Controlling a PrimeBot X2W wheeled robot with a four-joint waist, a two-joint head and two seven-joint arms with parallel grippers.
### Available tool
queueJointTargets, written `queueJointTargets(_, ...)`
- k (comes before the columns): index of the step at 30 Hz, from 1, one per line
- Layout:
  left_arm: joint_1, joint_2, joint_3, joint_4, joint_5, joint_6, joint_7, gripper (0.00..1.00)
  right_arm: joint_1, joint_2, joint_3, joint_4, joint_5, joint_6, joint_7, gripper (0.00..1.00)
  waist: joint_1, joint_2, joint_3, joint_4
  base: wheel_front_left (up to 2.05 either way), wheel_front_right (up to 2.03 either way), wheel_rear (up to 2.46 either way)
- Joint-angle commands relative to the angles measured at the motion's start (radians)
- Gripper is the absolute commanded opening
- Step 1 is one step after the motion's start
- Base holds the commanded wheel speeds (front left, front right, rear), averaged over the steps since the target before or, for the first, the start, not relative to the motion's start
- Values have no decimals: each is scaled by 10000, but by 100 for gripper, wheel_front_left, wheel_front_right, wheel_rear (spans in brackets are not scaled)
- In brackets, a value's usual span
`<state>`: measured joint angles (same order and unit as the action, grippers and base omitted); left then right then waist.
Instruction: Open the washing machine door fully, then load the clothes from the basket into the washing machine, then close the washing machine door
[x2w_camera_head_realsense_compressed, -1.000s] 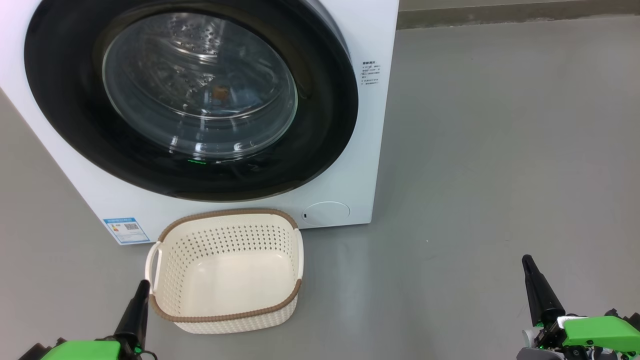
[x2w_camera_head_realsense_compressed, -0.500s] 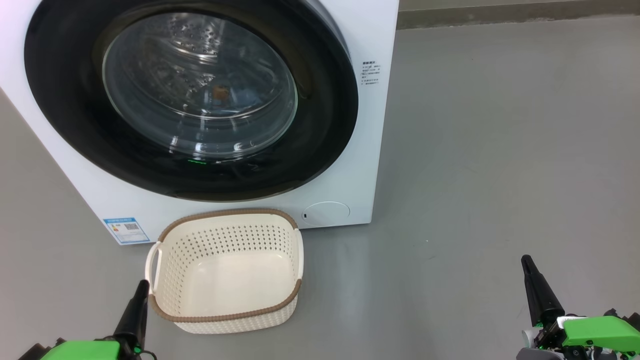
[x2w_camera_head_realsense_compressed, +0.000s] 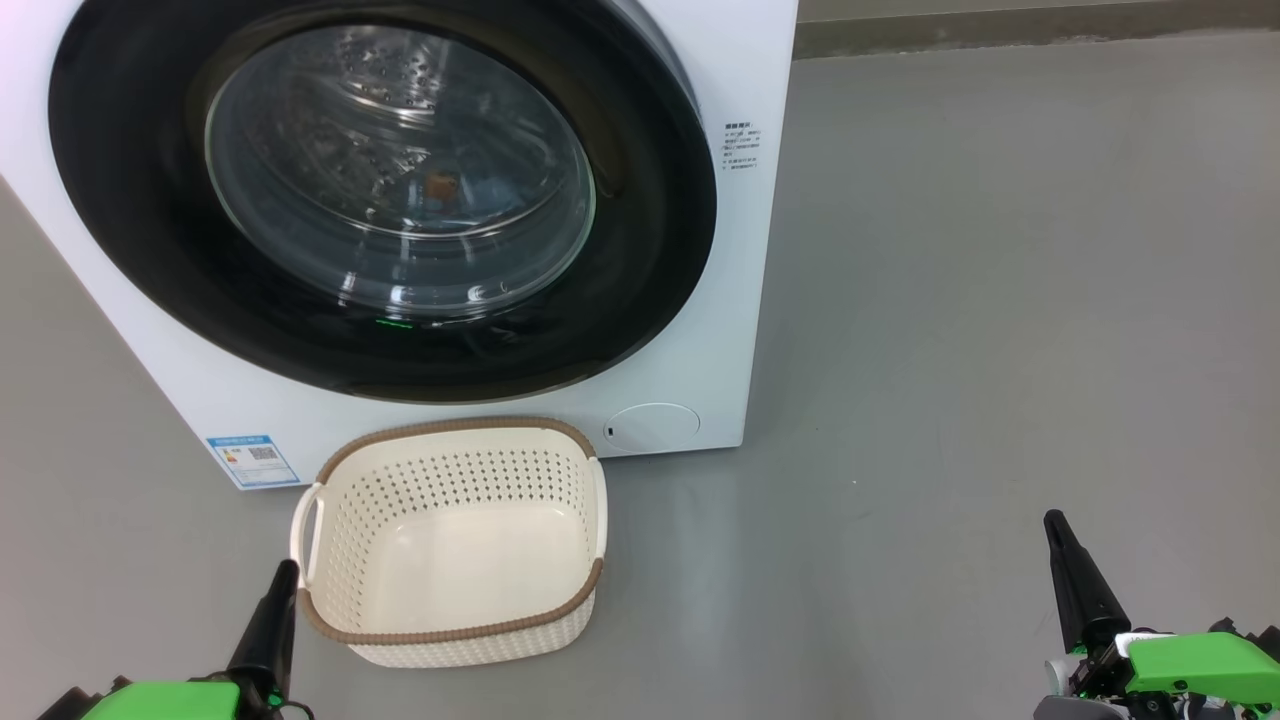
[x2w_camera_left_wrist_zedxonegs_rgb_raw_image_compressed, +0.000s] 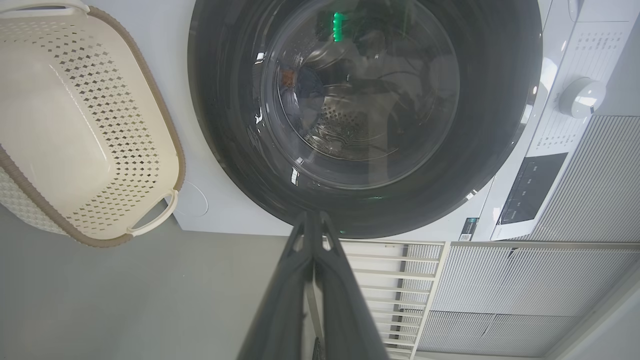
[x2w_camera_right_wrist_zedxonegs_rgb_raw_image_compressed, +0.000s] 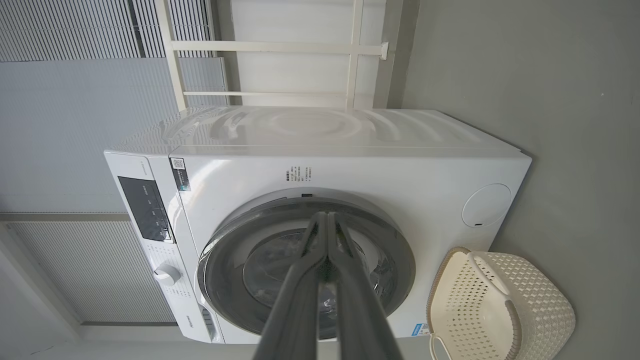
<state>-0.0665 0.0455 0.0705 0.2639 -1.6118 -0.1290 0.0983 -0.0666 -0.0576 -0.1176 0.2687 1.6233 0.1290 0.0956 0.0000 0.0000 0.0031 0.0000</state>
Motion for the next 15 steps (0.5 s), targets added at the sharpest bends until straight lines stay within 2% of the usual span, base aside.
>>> queueJointTargets(1,-407,117,342,-191,-44,-17,76,0,-400,-27,174,-247,-35,17,68,0,0,0,0,0,0,0,0)
queueJointTargets(15,-409,105,360,-190,-29,-17,90,0,-403,-10,149,-246,-55,17,87,0,0,0,0,0,0,0,0)
